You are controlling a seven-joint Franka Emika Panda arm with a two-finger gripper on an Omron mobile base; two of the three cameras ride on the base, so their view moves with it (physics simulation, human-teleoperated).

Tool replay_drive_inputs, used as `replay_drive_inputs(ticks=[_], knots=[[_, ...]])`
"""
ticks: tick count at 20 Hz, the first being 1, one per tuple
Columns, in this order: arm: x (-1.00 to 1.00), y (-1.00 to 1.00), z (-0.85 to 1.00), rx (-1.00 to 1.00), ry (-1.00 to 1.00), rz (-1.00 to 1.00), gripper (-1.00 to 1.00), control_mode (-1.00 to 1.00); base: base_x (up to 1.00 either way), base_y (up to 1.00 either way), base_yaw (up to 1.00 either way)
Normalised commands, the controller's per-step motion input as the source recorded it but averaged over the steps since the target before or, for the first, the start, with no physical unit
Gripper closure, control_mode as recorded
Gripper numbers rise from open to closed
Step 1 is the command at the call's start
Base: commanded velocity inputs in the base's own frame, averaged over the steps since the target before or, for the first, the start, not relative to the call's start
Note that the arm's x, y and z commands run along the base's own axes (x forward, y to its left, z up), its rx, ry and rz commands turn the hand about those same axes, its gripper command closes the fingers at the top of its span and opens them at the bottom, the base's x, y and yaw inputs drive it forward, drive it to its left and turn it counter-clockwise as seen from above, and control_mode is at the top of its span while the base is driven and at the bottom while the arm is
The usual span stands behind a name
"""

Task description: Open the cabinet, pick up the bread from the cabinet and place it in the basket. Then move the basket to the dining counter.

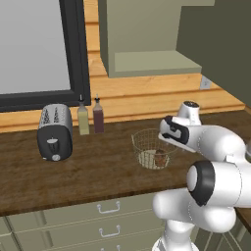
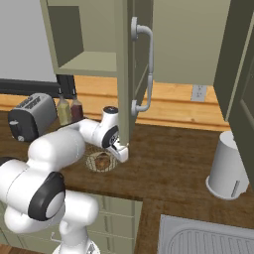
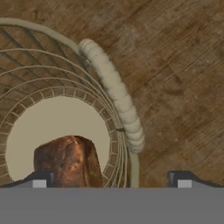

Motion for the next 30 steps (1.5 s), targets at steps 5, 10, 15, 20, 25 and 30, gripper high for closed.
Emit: replay_drive_inputs(ticks=[5, 10, 15, 20, 25, 30], knots=[[0.06, 0.09, -0.07, 0.00, 0.00, 0.00, -1.00, -1.00, 0.00, 0.00, 0.00], [0.00, 0.00, -0.24, 0.00, 0.00, 0.00, -1.00, -1.00, 0.00, 0.00, 0.00], [0.00, 0.00, -0.21, 0.00, 0.00, 0.00, 1.00, -1.00, 0.00, 0.00, 0.00], [0.00, 0.00, -0.03, 0.00, 0.00, 0.00, 1.00, -1.00, 0.00, 0.00, 0.00], [0.00, 0.00, 0.00, 0.00, 0.00, 0.00, 1.00, -1.00, 0.00, 0.00, 0.00], [0.00, 0.00, 0.10, 0.00, 0.00, -0.04, 1.00, -1.00, 0.00, 0.00, 0.00]])
